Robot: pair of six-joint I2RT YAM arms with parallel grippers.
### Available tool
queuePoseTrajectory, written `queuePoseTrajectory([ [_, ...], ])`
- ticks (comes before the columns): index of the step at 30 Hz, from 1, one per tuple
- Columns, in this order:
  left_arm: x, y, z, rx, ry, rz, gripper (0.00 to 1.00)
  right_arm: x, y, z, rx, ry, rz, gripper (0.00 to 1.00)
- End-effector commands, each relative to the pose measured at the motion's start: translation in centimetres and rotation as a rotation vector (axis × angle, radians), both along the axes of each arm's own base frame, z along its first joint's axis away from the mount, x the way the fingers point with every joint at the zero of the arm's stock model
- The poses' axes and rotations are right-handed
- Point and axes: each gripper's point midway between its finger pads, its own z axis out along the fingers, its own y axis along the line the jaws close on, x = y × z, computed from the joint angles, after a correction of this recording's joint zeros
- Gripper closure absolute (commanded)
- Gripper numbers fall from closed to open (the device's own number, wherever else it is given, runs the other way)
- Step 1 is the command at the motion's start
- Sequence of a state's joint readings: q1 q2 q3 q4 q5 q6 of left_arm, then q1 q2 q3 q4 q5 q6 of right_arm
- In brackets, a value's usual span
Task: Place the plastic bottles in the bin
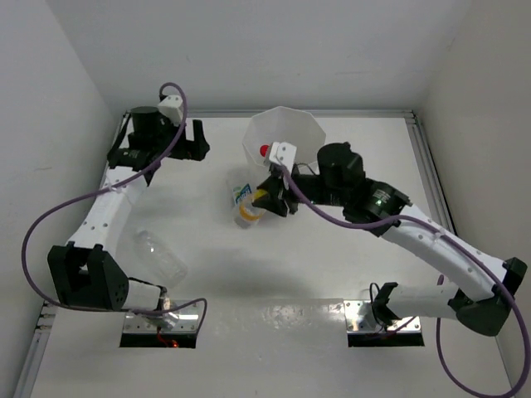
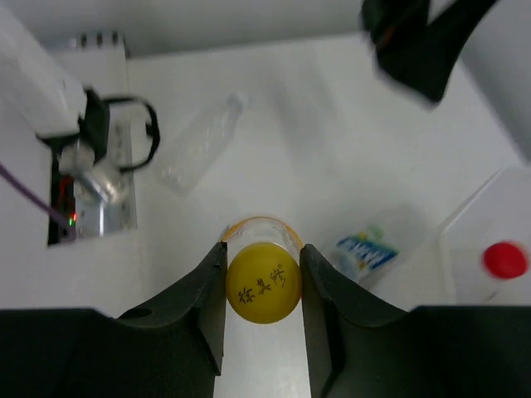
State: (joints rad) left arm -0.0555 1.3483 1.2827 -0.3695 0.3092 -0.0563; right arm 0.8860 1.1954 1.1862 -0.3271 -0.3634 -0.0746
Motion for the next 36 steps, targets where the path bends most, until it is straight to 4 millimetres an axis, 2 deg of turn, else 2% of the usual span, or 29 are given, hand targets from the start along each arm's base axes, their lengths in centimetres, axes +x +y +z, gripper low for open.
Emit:
queuePoseTrajectory([
  [1,-0.6,-1.8,-2.5,-0.096,0.129,0.165,0.0,1.3,0.5,7.2,0.133,-0.09,-0.046,1.0],
  [2,-0.8,-2.8,-3.7,-0.086,0.158,0.181,0.0,2.4,0.1,10.6,0.185,-0.153,-0.093,1.0],
  [4,-1.2,-4.0,-5.3,-0.111,0.223,0.206,0.0,3.8,-0.4,12.5,0.204,-0.206,-0.143,1.0],
  [5,-1.3,-5.3,-7.0,-0.104,0.278,0.19,0.0,4.8,-0.9,15.4,0.235,-0.275,-0.186,1.0],
  [7,-1.8,-6.4,-9.0,-0.102,0.355,0.204,0.0,6.5,-2.3,18.2,0.239,-0.39,-0.249,1.0],
  [9,-1.6,-7.6,-10.0,-0.111,0.397,0.242,0.0,8.1,-3.4,19.8,0.243,-0.458,-0.32,1.0],
  [10,-1.5,-7.9,-11.6,-0.094,0.432,0.254,0.0,9.0,-4.3,20.7,0.231,-0.53,-0.349,1.0],
  [11,-1.1,-7.3,-12.0,-0.077,0.436,0.296,0.0,10.0,-5.3,21.3,0.228,-0.563,-0.404,1.0],
  [12,-0.7,-7.8,-11.8,-0.077,0.435,0.306,0.0,10.7,-5.7,21.3,0.219,-0.581,-0.426,1.0],
  [13,-0.2,-7.7,-13.2,-0.049,0.463,0.325,0.0,11.2,-6.0,21.3,0.195,-0.623,-0.438,1.0],
  [14,-0.2,-7.9,-13.8,-0.037,0.486,0.337,0.0,12.3,-7.2,22.1,0.203,-0.659,-0.495,1.0],
  [15,0.6,-8.3,-13.3,-0.05,0.484,0.344,0.0,12.8,-7.3,21.7,0.187,-0.676,-0.498,1.0],
  [16,0.9,-8.4,-13.8,-0.042,0.498,0.346,0.0,14.1,-8.2,21.2,0.163,-0.678,-0.545,1.0],
  [17,1.4,-8.6,-15.3,-0.029,0.533,0.356,0.0,14.9,-9.0,21.2,0.156,-0.688,-0.572,1.0],
  [18,1.9,-9.3,-14.9,-0.044,0.54,0.337,0.0,15.6,-9.2,20.4,0.137,-0.677,-0.584,1.0],
  [19,2.3,-9.7,-15.0,-0.051,0.544,0.326,0.0,16.6,-10.3,20.2,0.128,-0.679,-0.617,1.0],
  [20,2.5,-9.8,-15.2,-0.047,0.552,0.327,0.0,17.1,-10.6,19.4,0.12,-0.664,-0.631,1.0],
  [21,2.7,-11.0,-15.3,-0.062,0.565,0.292,0.0,17.7,-11.4,19.1,0.114,-0.661,-0.65,1.0],
  [24,3.1,-11.5,-16.5,-0.062,0.594,0.278,0.0,18.7,-12.4,16.8,0.069,-0.625,-0.666,1.0],
  [25,3.4,-11.6,-16.7,-0.061,0.595,0.278,0.0,18.9,-12.0,15.7,0.052,-0.604,-0.639,0.94],
  [26,3.4,-11.6,-17.3,-0.055,0.607,0.28,0.0,19.2,-12.4,14.1,0.005,-0.558,-0.638,0.83],
  [27,3.3,-11.8,-17.9,-0.054,0.621,0.275,0.0,19.3,-12.2,13.6,0.001,-0.54,-0.625,0.54],
  [29,3.2,-11.7,-19.8,-0.034,0.657,0.281,0.0,19.5,-12.3,13.2,0.014,-0.482,-0.636,0.34],
  [30,3.1,-11.7,-20.3,-0.029,0.667,0.283,0.0,19.1,-12.1,12.5,0.007,-0.432,-0.62,0.28],
  [31,3.0,-11.9,-20.8,-0.029,0.682,0.277,0.0,19.0,-11.9,12.7,0.013,-0.423,-0.612,0.22],
  [35,2.9,-11.4,-23.1,-0.008,0.725,0.293,0.0,17.8,-11.7,13.5,0.05,-0.401,-0.591,0.19],
  [36,2.9,-11.4,-23.5,-0.01,0.735,0.301,0.03,17.6,-11.7,13.7,0.059,-0.395,-0.589,0.18],
])
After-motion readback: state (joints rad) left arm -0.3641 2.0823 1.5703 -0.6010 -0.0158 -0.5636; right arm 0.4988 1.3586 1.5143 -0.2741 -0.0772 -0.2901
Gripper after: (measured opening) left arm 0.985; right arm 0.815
